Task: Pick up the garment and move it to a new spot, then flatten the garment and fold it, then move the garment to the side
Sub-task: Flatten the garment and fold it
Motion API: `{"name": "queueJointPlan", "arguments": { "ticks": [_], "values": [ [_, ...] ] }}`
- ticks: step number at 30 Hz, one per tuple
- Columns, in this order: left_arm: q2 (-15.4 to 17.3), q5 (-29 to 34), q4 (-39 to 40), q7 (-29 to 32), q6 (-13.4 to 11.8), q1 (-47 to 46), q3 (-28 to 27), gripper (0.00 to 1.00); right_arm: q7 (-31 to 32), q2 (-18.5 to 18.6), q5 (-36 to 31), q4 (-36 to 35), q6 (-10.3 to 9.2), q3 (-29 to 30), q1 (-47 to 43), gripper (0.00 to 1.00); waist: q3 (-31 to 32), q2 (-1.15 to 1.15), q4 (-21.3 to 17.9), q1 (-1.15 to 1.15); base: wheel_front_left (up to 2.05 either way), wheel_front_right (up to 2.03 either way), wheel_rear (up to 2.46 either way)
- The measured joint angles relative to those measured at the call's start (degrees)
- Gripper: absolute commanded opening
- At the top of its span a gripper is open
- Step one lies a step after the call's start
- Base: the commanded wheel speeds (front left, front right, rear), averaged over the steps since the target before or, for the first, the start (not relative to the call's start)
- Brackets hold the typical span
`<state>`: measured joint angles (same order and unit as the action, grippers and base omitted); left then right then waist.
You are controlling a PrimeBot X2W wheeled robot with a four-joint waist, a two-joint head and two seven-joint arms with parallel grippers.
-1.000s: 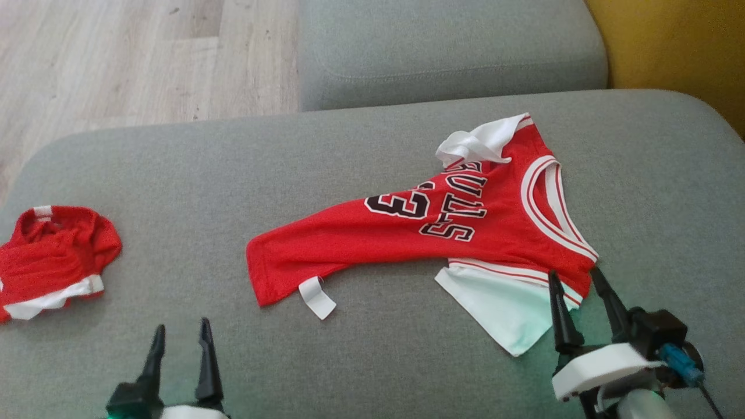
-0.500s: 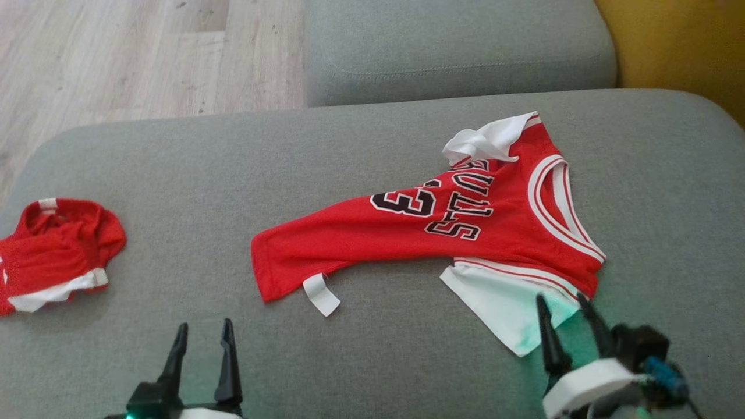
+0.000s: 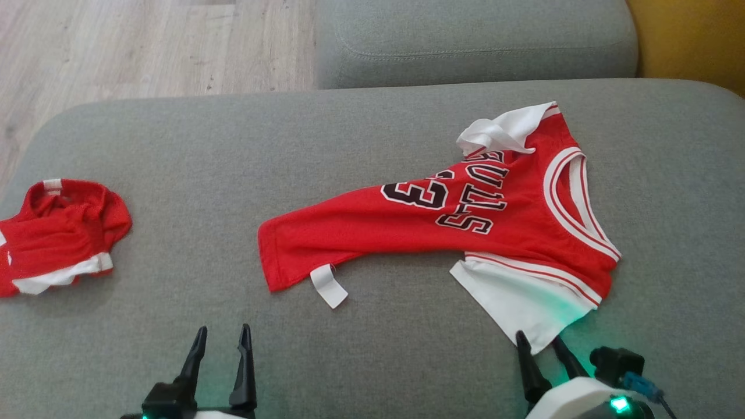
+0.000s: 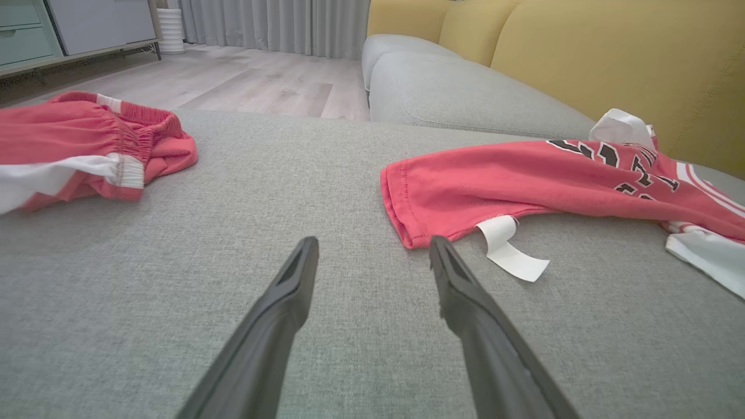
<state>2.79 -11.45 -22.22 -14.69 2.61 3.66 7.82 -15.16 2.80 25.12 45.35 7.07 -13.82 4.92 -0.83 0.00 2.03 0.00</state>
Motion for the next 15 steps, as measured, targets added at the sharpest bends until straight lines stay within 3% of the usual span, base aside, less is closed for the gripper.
{"name": "queueJointPlan", "arguments": {
  "ticks": [15],
  "values": [
    [0.0,0.4,0.0,0.0,1.0,-1.5,0.1,1.00,-0.5,1.2,9.8,0.9,0.00,-7.7,3.5,1.00,-2.1,0.00,1.0,0.00,0.00,0.00,0.00]
  ]
}}
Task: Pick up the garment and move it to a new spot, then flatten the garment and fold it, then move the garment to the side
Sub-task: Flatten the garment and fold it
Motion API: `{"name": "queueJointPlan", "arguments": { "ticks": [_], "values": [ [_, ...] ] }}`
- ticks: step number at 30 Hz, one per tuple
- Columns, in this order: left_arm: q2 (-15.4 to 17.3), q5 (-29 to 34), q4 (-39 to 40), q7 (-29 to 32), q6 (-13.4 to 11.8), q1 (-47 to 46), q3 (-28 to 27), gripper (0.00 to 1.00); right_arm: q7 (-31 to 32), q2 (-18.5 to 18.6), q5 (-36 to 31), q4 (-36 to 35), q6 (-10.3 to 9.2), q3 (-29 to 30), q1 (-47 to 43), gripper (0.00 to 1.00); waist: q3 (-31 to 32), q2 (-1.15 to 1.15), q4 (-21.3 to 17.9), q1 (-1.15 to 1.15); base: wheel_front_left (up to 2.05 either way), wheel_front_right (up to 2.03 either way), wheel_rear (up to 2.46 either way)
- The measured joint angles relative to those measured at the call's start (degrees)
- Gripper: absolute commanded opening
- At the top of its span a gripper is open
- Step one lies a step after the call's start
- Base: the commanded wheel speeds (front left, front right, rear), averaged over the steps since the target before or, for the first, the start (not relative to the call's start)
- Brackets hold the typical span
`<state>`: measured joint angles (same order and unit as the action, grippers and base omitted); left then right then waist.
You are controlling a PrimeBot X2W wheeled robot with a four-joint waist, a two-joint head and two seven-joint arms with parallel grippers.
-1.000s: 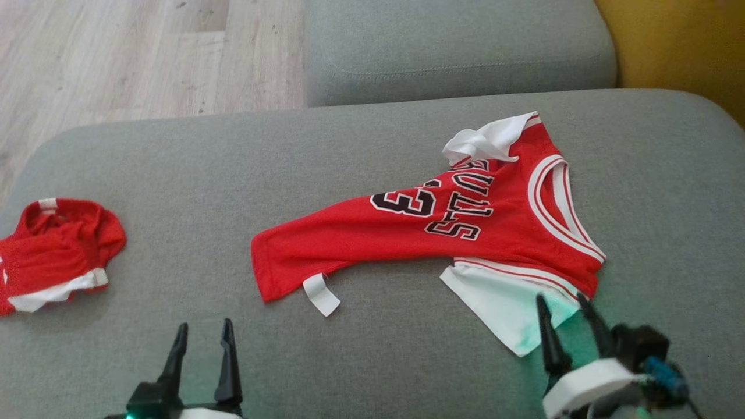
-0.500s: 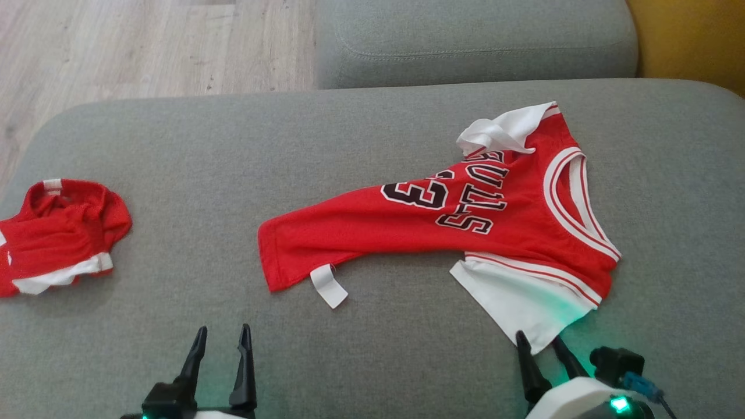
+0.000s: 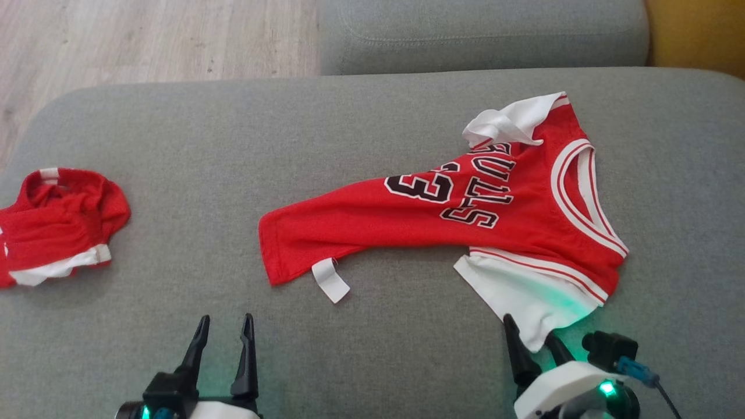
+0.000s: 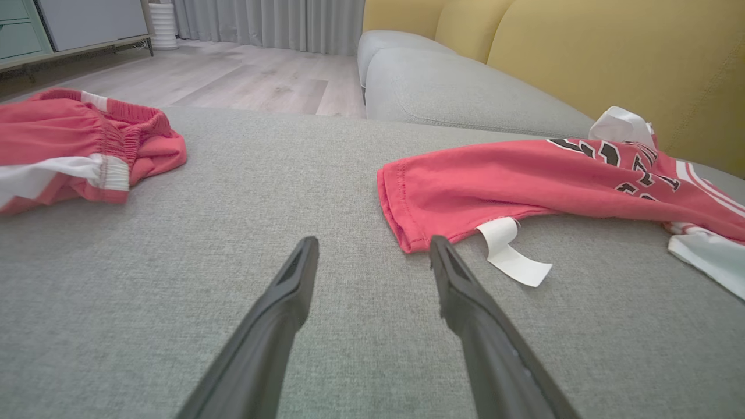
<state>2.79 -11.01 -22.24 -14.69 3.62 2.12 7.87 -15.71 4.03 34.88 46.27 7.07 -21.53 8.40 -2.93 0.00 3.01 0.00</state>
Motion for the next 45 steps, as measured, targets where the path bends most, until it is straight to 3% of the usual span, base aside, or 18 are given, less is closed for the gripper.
{"name": "queueJointPlan", "arguments": {
  "ticks": [14,18,20,22,30,36,45],
  "values": [
    [0.0,-0.1,-0.1,0.0,1.0,-2.0,1.7,1.00,-0.4,-0.5,7.1,-0.1,0.07,-0.7,1.5,1.00,-1.6,0.00,-0.7,0.00,0.00,0.00,0.00],
    [0.0,-0.6,-0.1,0.0,1.0,-2.0,2.3,1.00,-0.3,-0.8,9.7,-0.6,0.11,-0.9,1.4,0.86,-1.6,0.00,-1.5,0.00,0.00,0.00,0.00],
    [0.0,-0.6,-0.1,0.0,1.0,-2.0,2.7,1.00,-0.3,-0.8,10.7,-0.7,0.21,-1.0,1.5,0.49,-1.7,0.00,-1.7,0.00,0.00,0.00,0.00],
    [0.0,-0.6,-0.2,0.0,1.2,-2.1,2.9,1.00,-0.3,-0.5,10.8,-0.5,0.21,-1.4,1.6,0.00,-2.0,0.00,-2.0,-0.01,0.00,0.00,0.00],
    [0.0,-1.6,-0.6,0.0,1.9,-2.9,3.1,1.00,0.2,-0.5,7.3,0.4,0.23,1.0,1.6,0.00,-1.7,0.00,-2.5,-0.01,0.00,0.00,0.00],
    [0.0,-8.3,-2.0,0.0,2.7,-3.1,4.1,1.00,0.5,0.4,3.4,-0.6,0.25,5.2,0.1,0.00,-1.0,0.00,-3.7,-0.01,0.00,0.00,0.00],
    [0.0,-16.2,-9.2,0.0,3.5,-7.5,5.1,1.00,0.6,1.8,0.8,-3.4,0.25,5.9,-1.8,0.00,-2.0,0.00,-6.7,0.00,0.00,0.00,0.00]
  ]
}}
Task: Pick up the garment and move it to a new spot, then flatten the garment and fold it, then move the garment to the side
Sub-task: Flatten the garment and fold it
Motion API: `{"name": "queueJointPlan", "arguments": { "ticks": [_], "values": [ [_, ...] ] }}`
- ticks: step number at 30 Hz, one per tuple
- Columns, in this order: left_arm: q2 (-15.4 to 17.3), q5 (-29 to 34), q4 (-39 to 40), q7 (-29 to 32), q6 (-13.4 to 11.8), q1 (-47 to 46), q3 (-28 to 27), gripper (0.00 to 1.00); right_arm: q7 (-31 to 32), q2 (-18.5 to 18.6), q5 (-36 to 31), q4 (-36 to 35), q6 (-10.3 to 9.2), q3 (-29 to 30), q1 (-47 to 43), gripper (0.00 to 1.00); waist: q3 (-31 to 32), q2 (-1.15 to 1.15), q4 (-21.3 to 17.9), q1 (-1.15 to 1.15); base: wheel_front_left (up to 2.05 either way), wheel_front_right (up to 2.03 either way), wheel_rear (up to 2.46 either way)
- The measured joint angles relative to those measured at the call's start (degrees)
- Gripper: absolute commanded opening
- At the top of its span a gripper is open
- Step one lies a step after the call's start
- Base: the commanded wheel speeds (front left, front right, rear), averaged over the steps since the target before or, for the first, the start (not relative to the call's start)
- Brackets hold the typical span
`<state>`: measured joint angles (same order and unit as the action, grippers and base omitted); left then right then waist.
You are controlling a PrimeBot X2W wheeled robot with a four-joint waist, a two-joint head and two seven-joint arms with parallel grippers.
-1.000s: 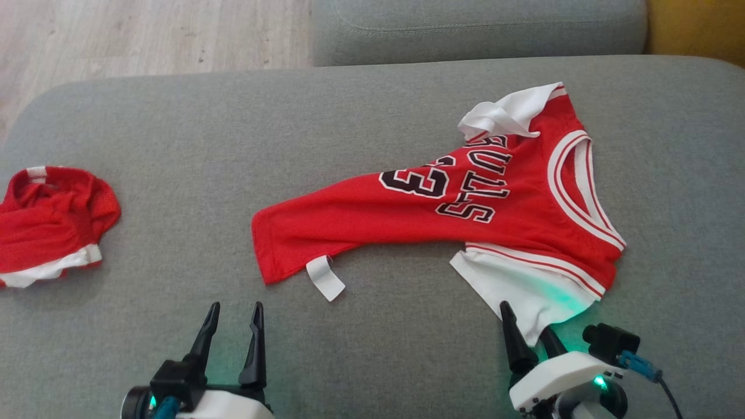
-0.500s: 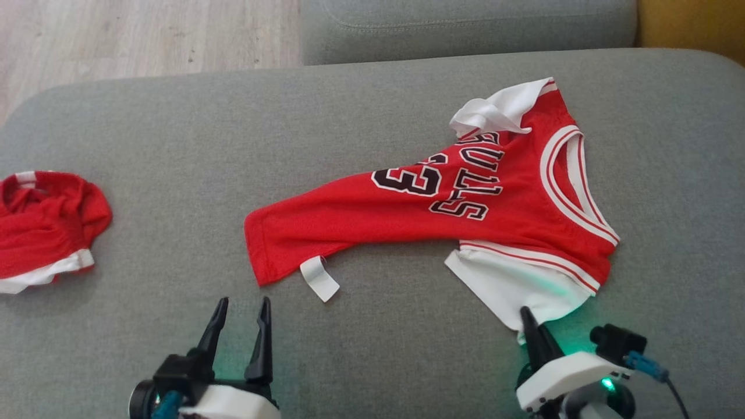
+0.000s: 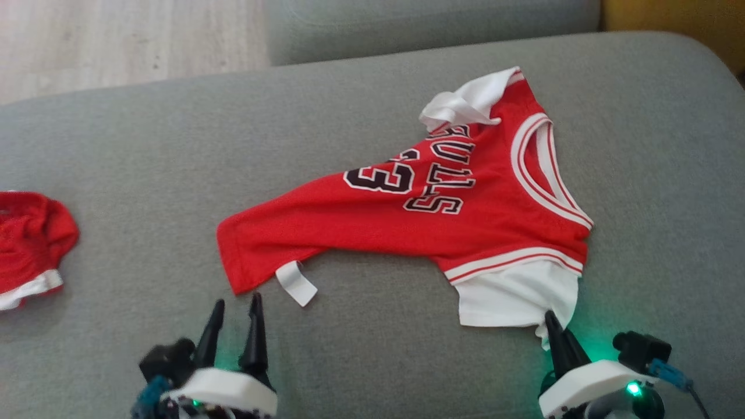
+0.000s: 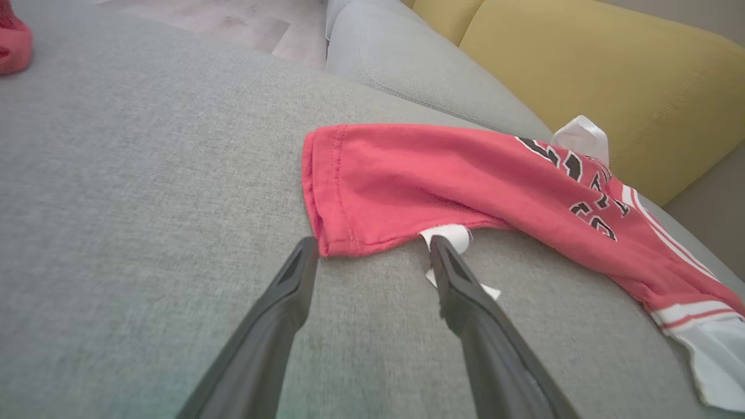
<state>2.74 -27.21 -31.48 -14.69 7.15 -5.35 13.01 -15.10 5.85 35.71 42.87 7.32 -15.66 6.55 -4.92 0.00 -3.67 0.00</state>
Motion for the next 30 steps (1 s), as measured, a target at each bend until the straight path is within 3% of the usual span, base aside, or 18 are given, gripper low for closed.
{"name": "queueJointPlan", "arguments": {
  "ticks": [16,25,26,27,28,30],
  "values": [
    [-0.1,-4.3,-9.8,-0.5,0.0,-9.0,-2.3,1.00,0.0,0.1,-0.5,-4.0,0.00,-2.0,2.3,0.00,-5.1,0.00,-4.0,0.00,0.00,0.00,0.00],
    [1.5,-11.3,-15.0,-1.8,-0.1,-13.7,5.7,1.00,0.1,0.1,-0.5,-5.6,-0.01,-2.5,3.5,0.00,-6.1,0.00,-5.1,0.01,0.00,0.00,0.00],
    [1.5,-11.9,-15.4,-1.9,-0.1,-14.2,6.2,0.93,0.1,0.1,-0.5,-6.0,-0.01,-2.5,3.7,0.00,-6.2,0.00,-5.2,0.01,0.00,0.00,0.00],
    [1.5,-12.2,-15.7,-1.9,-0.1,-14.6,6.6,0.75,0.1,0.1,-0.5,-6.2,-0.01,-2.5,3.7,0.00,-6.2,0.00,-5.3,0.01,0.00,0.00,0.00],
    [1.5,-12.5,-15.8,-1.9,-0.1,-14.8,7.0,0.44,0.2,0.0,-0.5,-6.5,-0.01,-2.5,3.7,0.00,-6.3,0.00,-5.4,0.01,0.00,0.00,0.00],
    [1.5,-13.2,-15.8,-1.9,-0.1,-15.0,7.2,0.00,0.3,-0.2,-0.2,-7.1,-0.01,-2.3,3.7,0.00,-6.3,0.00,-5.5,0.01,0.00,0.00,0.00]
  ]
}}
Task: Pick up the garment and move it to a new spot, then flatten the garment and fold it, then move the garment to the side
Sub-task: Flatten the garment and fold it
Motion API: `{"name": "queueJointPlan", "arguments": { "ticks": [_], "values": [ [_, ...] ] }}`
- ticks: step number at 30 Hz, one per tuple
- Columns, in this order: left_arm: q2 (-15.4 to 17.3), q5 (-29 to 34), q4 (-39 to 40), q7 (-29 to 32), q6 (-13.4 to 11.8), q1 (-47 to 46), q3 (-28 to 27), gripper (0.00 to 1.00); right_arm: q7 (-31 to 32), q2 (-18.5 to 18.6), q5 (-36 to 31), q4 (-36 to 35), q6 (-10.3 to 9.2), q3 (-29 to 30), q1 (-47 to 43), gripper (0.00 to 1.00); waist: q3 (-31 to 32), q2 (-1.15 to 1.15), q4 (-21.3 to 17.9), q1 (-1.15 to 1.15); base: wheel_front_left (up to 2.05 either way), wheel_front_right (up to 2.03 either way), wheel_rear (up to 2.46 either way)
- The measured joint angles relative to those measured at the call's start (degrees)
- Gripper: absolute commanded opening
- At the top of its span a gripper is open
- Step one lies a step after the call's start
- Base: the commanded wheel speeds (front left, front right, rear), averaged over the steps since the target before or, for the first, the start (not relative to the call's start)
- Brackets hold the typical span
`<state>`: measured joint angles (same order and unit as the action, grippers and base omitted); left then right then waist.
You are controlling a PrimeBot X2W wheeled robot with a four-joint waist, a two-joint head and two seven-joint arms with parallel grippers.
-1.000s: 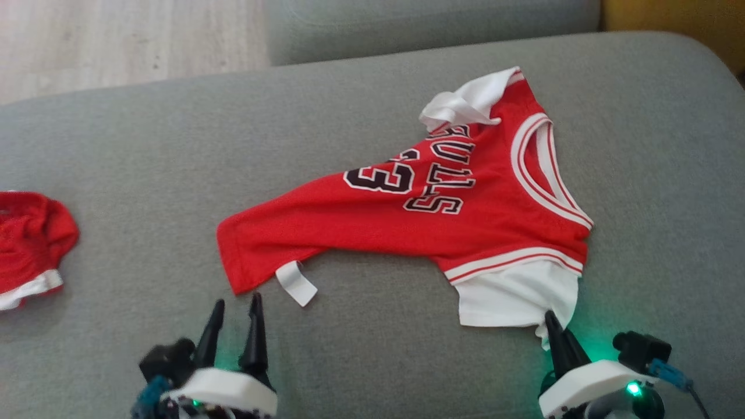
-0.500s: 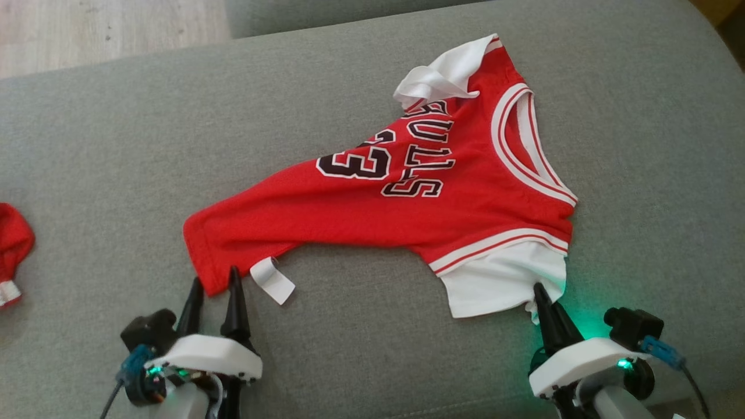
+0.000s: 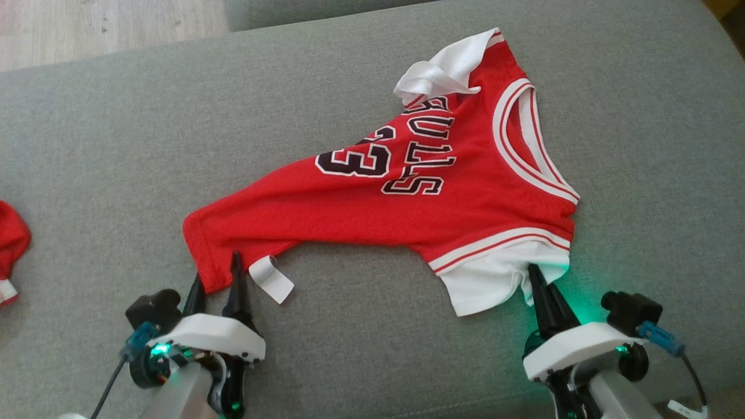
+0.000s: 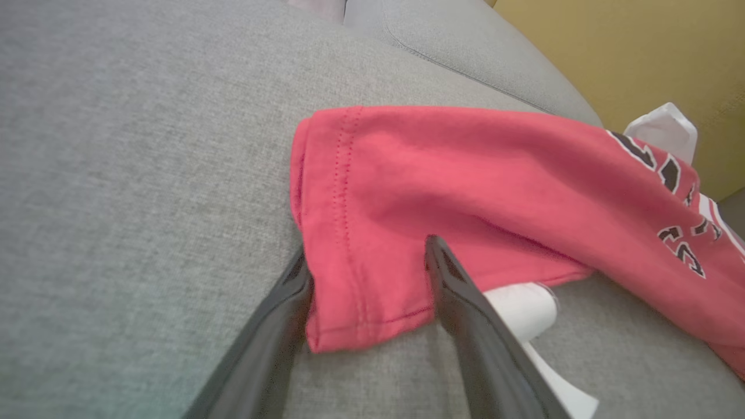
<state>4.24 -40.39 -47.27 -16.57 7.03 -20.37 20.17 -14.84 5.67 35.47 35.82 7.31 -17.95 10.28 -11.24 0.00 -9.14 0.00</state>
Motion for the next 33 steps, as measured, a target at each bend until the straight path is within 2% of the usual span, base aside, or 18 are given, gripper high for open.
{"name": "queueJointPlan", "arguments": {
  "ticks": [7,16,18,24,26,29,33],
  "values": [
    [0.0,1.8,4.0,1.5,0.0,1.3,-3.4,0.00,0.1,-0.4,1.2,-3.5,0.00,1.5,0.0,0.00,1.0,0.00,0.3,-0.02,0.00,0.00,0.00],
    [-0.3,5.1,19.3,1.9,0.1,4.5,-8.3,0.00,0.1,-0.9,5.2,-14.8,0.00,6.1,0.3,0.00,6.3,0.00,1.3,-0.01,0.00,0.00,0.00],
    [1.3,5.2,25.3,1.9,0.5,4.0,-8.8,0.00,0.1,0.7,6.6,-19.2,-0.01,6.6,2.1,0.00,8.8,0.00,1.6,0.00,0.00,0.00,0.00],
    [7.3,5.0,34.0,1.9,0.6,-1.8,-8.5,0.00,0.1,6.2,9.9,-27.0,-0.01,6.7,10.6,0.00,12.6,0.00,2.6,0.00,0.00,0.00,0.00],
    [9.5,5.1,35.6,1.8,0.6,-4.9,-7.1,0.00,0.1,8.4,11.2,-28.8,-0.01,6.7,13.9,0.00,13.5,0.00,3.4,0.00,0.00,0.00,0.00],
    [11.2,4.4,36.5,2.5,0.6,-11.3,-6.0,0.00,0.4,12.1,13.7,-30.0,-0.01,6.7,20.7,0.00,14.8,0.00,5.2,0.00,0.00,0.00,0.00],
    [12.5,4.4,36.0,6.0,0.1,-17.3,-6.3,0.00,3.0,13.1,14.3,-28.9,-0.01,6.6,28.6,0.00,15.0,0.00,6.4,0.00,0.00,0.00,0.00]
  ]
}}
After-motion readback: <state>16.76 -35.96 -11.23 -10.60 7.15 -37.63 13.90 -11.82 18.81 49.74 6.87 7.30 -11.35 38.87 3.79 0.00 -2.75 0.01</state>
